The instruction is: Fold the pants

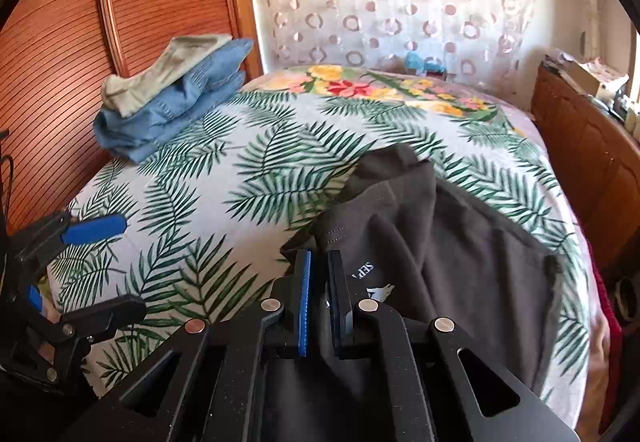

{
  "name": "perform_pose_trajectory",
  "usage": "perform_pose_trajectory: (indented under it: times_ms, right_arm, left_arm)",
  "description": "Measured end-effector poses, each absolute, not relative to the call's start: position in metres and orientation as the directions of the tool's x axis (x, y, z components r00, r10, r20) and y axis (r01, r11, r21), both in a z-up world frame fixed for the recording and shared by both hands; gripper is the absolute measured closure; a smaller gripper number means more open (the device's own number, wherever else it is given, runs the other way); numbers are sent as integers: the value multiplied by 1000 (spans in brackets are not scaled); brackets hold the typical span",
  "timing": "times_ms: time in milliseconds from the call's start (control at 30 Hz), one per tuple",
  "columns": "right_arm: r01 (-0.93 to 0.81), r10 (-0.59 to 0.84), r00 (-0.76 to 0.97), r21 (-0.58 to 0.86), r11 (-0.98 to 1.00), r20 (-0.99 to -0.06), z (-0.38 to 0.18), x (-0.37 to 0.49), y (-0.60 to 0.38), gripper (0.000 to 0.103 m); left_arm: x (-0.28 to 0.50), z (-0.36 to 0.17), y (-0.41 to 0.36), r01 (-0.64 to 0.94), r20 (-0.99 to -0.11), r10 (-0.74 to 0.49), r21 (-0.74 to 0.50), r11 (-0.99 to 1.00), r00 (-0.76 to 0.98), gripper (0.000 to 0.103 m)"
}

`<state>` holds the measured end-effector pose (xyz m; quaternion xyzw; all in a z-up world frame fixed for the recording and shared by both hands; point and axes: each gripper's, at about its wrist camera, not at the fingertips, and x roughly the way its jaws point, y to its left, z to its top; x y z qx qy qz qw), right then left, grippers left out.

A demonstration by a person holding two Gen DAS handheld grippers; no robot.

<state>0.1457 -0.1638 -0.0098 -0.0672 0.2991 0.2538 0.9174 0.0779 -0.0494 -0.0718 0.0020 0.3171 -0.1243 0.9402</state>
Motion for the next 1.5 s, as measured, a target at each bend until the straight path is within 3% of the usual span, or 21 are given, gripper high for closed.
perform_pose_trajectory:
  times_ms: [400, 633, 800, 867, 1133, 1200, 1233, 1333, 1500]
  right_arm:
    - [-384, 336, 755, 37, 923, -563, 6, 158, -220, 96]
    - [-437, 390, 730, 55, 898, -561, -2, 149, -197, 96]
    - [-521, 449, 658, 64, 851, -605, -19, 155, -163, 80]
    - [-535, 447, 638, 56, 843, -627, -24, 161, -152, 66]
    - [-535, 395, 607, 13, 845, -690, -38, 194, -134, 62]
    - [-536, 407, 604, 28, 844, -685, -38, 197, -133, 74]
    - [-535, 410, 606, 33, 844, -681, -37, 197, -133, 92]
    - [-530, 432, 623, 53, 846, -652, -30, 193, -143, 99]
    - [-500, 432, 674, 60, 864, -600, -17, 186, -165, 100]
  left_arm:
    - [78, -73, -52, 243, -604, -245, -86, 966, 758, 20]
    - [77, -73, -53, 245, -608, -244, -83, 966, 756, 20]
    - [77, -74, -53, 243, -607, -244, -85, 966, 756, 20]
    - [76, -74, -53, 242, -608, -245, -88, 966, 755, 20]
    - [75, -74, -53, 245, -610, -244, -82, 966, 754, 20]
    - [75, -74, -52, 244, -610, -243, -83, 966, 754, 20]
    - [75, -74, -52, 244, -610, -244, -85, 966, 754, 20]
    - [77, -75, -52, 244, -613, -245, -87, 966, 751, 20]
    - [77, -75, -54, 249, -616, -245, -80, 965, 749, 20]
